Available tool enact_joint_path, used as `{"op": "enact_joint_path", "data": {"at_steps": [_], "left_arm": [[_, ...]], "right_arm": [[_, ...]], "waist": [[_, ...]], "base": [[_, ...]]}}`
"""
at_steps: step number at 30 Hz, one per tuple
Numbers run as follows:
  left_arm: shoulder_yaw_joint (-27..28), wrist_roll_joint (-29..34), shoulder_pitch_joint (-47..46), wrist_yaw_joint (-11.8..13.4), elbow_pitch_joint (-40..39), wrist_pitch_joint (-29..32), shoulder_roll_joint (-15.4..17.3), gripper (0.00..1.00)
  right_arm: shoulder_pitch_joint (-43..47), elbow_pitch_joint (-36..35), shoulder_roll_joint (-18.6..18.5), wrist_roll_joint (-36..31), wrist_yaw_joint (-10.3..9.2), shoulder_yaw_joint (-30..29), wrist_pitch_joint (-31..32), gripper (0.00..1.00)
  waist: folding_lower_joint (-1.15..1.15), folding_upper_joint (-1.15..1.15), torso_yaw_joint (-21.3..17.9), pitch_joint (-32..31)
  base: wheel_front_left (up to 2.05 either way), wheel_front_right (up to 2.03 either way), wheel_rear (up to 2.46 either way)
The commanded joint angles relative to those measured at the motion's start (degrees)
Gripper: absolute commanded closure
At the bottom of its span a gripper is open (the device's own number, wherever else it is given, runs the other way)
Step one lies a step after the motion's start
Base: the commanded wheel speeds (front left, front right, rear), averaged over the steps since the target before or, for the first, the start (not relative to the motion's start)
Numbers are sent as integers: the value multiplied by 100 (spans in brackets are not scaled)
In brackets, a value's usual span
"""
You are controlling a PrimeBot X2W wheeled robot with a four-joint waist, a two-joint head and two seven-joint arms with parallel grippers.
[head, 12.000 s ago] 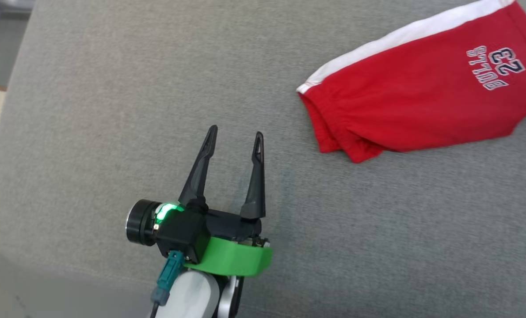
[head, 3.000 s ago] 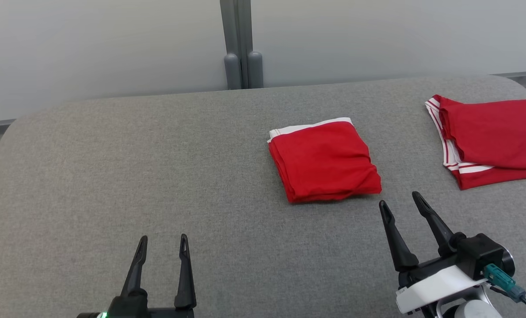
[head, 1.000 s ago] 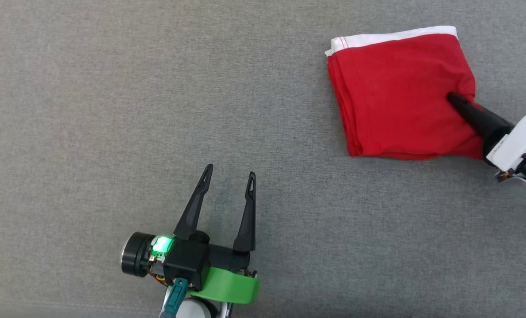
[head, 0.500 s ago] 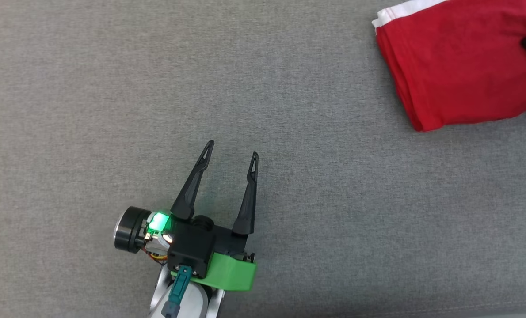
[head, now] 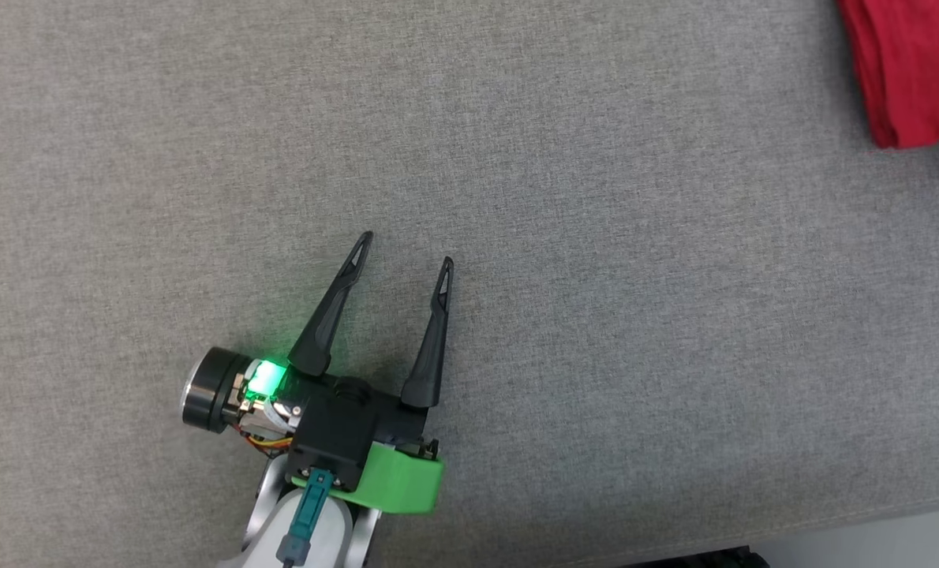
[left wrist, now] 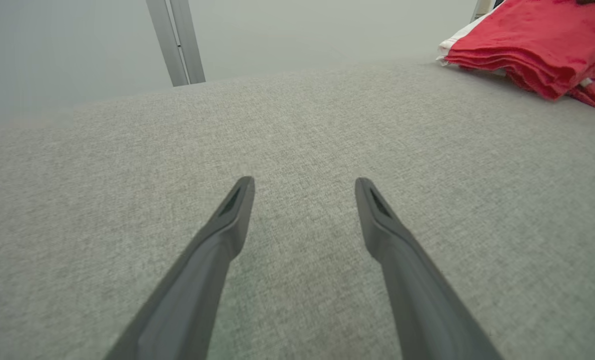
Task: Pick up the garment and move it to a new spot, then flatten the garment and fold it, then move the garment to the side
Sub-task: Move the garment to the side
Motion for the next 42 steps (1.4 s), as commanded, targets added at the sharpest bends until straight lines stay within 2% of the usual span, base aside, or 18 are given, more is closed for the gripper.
{"op": "enact_joint_path", "data": {"at_steps": [1, 6, 12, 13, 14, 15, 16, 21, 25, 27, 31, 35, 42], "left_arm": [[12, 7, -83, 21, -15, -14, 59, 0], [-2, 7, -110, 40, -8, -14, 125, 0], [-46, 9, -153, 38, -10, -7, 175, 0], [-56, 0, -166, 29, -10, -7, 184, 0], [-66, -9, -174, 21, -9, -7, 191, 0], [-71, -15, -180, 14, -6, -7, 195, 0], [-78, -20, -185, 14, -1, -7, 200, 0], [-106, -33, -182, 57, 28, -7, 187, 0], [-117, -80, -134, 100, 25, -7, 145, 0], [-98, -115, -82, 114, 20, -7, 113, 0], [-19, -269, 55, 138, 65, -7, 28, 0], [131, -408, 225, 167, 75, -7, -61, 0], [499, -631, 606, 185, 122, -7, -192, 0]], "right_arm": [[-66, 71, -123, 32, -6, 20, -74, 100], [-85, 344, -410, -134, -7, 148, -164, 100], [-310, 731, -405, -591, -8, 256, -264, 100], [-353, 800, -367, -658, -8, 287, -266, 95], [-405, 918, -345, -727, -8, 295, -273, 82], [-438, 995, -336, -795, -8, 311, -269, 65], [-482, 1107, -311, -877, -8, 330, -270, 0], [-696, 1759, -168, -1439, -8, 295, -429, 0], [-774, 2186, 72, -1763, -8, 263, -537, 0], [-805, 2266, 313, -1801, -8, 146, -611, 0], [-453, 2133, 864, -1794, -8, -117, -690, 0], [128, 1737, 1539, -2036, -8, -820, -689, 0], [1713, 748, 3240, -3113, -7, -2383, -692, 0]], "waist": [[-1, 0, -56, 65], [-1, 0, -82, 103], [-1, 0, -95, 141], [-1, 0, -90, 144], [-1, 0, -79, 144], [-1, 0, -69, 144], [-1, 0, -54, 140], [-1, 0, 25, 85], [-1, 0, 74, -53], [-1, 0, 87, -168], [-1, 0, 115, -492], [-1, 0, 155, -884], [-1, 0, 191, -1606]], "base": [[0, 0, 0], [0, 0, 0], [0, 0, 0], [0, 0, 0], [0, 0, 0], [0, 0, 0], [0, 0, 0], [0, 0, 0], [0, 0, 0], [0, 0, 0], [0, 0, 0], [0, 0, 0], [0, 0, 0]]}}
